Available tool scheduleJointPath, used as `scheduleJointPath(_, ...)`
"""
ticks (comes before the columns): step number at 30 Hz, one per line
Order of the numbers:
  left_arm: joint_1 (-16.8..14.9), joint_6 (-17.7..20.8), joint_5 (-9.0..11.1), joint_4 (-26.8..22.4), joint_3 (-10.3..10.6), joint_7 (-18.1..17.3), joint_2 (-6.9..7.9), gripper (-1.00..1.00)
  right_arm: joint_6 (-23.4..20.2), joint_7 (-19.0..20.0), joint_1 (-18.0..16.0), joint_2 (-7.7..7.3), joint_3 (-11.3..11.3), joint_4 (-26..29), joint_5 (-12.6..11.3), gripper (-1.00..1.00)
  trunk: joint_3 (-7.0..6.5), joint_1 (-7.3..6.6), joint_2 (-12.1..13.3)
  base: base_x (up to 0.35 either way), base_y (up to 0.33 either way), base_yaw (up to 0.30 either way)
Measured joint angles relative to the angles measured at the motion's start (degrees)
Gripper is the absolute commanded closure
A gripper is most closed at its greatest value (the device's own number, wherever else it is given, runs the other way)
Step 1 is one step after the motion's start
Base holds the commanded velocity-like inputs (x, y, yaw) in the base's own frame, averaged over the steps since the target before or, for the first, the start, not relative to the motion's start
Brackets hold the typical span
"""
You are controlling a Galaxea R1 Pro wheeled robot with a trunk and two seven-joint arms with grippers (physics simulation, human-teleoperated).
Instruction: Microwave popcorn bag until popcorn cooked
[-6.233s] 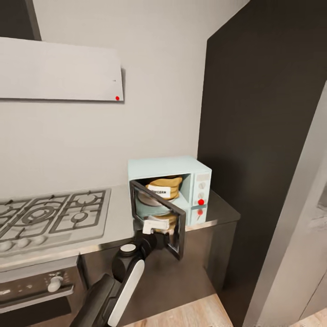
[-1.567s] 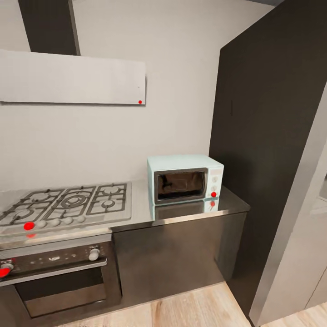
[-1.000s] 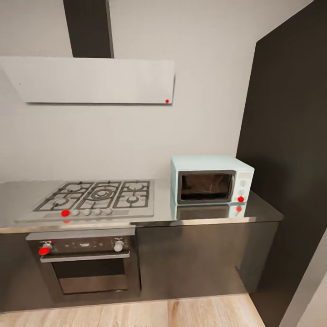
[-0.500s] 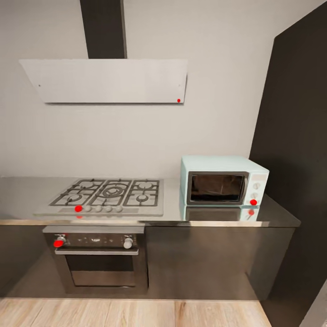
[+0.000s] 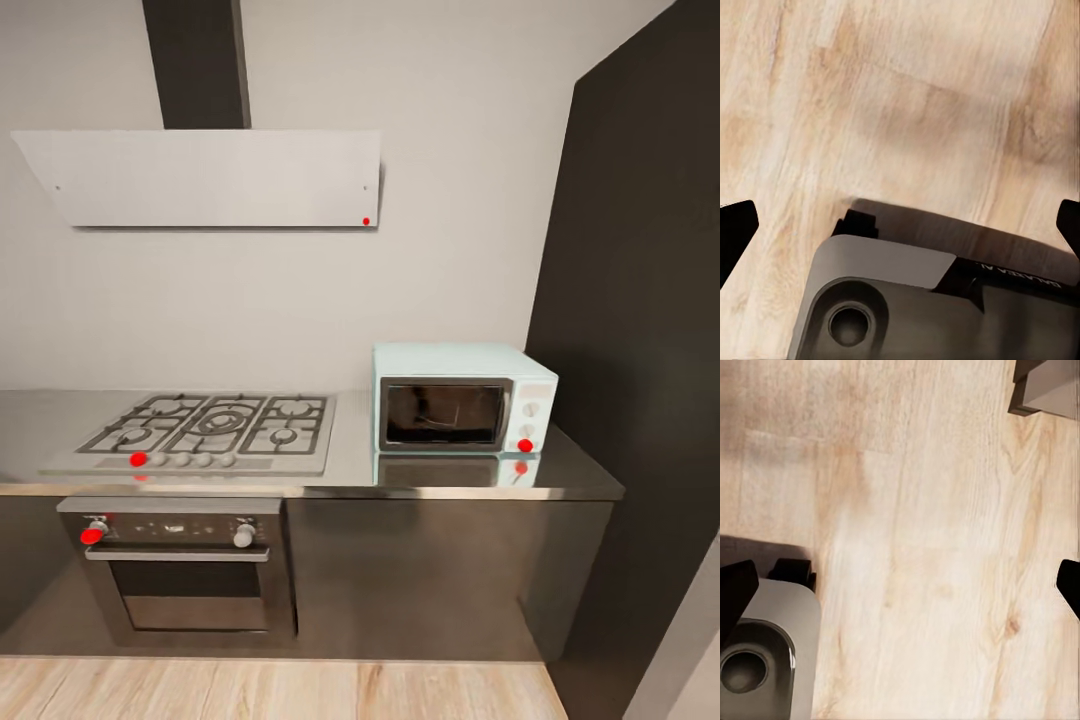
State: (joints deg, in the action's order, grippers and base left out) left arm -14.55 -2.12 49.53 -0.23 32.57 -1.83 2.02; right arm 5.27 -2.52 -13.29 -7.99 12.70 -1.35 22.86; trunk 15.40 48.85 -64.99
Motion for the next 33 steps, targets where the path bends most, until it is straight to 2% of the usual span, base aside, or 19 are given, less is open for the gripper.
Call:
scheduleJointPath(14,0.0,-0.2,0.0,0.0,0.0,-0.1,0.08,-1.00,-0.1,0.0,0.0,0.00,0.0,0.0,-0.1,-1.00,0.00,0.00,0.0,0.002,-0.272,0.000)
scheduleJointPath(19,0.0,-0.4,0.0,0.0,0.0,-0.1,0.09,-1.00,-0.7,0.0,0.0,0.21,0.0,0.0,0.0,-1.00,0.00,0.00,0.0,0.010,-0.058,0.000)
scheduleJointPath(20,0.0,-0.4,0.0,0.0,0.0,-0.1,0.09,-1.00,-0.7,0.1,0.0,0.67,-0.1,0.0,0.1,-1.00,0.00,0.00,0.0,0.001,-0.007,0.000)
scheduleJointPath(22,0.0,-0.4,0.0,0.0,0.0,-0.1,0.09,-1.00,-0.6,0.5,0.0,3.05,-0.3,0.0,0.5,-1.00,0.00,0.00,0.0,0.001,-0.003,0.000)
scheduleJointPath(24,0.0,-0.4,0.0,0.0,0.0,-0.1,0.09,-1.00,-0.7,0.7,0.0,6.04,-0.5,1.8,0.8,-1.00,0.00,0.00,0.0,0.000,-0.001,0.000)
scheduleJointPath(25,0.0,-0.4,0.0,0.0,0.0,-0.1,0.08,-1.00,-1.6,0.7,0.0,7.75,-0.6,6.2,0.9,-1.00,-0.01,0.00,0.0,0.000,0.000,0.000)
scheduleJointPath(26,0.0,-0.4,0.0,0.0,0.0,-0.1,0.08,-1.00,-3.0,0.8,0.0,8.86,-0.6,9.8,0.9,-1.00,-0.01,0.00,0.0,0.000,0.000,0.000)
scheduleJointPath(28,0.0,-0.4,0.0,0.0,0.0,-0.1,0.08,-1.00,-9.7,1.0,-0.1,10.68,-0.4,20.1,0.9,-1.00,-0.01,0.00,0.0,0.000,0.000,0.000)
scheduleJointPath(29,0.0,-0.4,0.0,0.0,0.0,-0.1,0.07,-1.00,-16.7,2.3,0.0,11.89,-0.4,27.4,0.6,-1.00,0.01,0.00,0.0,0.000,0.000,0.000)
scheduleJointPath(30,0.0,-0.4,0.0,0.0,0.0,-0.1,0.05,-1.00,-20.5,3.5,-0.1,12.53,-0.4,35.6,0.6,-1.00,-0.02,0.00,0.0,0.000,0.000,0.000)
scheduleJointPath(31,0.0,-0.4,0.0,0.0,0.0,-0.1,0.02,-1.00,-26.2,5.9,-0.1,13.16,-0.5,43.3,0.3,-1.00,-0.01,0.00,0.0,0.000,0.000,0.000)
scheduleJointPath(32,0.0,-0.4,0.0,0.0,0.0,-0.1,0.01,-1.00,-30.4,7.9,-0.1,13.45,-0.5,49.3,0.2,-1.00,-0.02,0.00,0.0,0.000,0.000,0.000)
scheduleJointPath(33,0.0,-0.4,0.0,0.0,0.0,-0.1,0.00,-1.00,-36.9,11.5,0.0,13.76,-0.4,57.0,0.1,-1.00,-0.01,0.00,0.0,0.000,0.000,0.000)
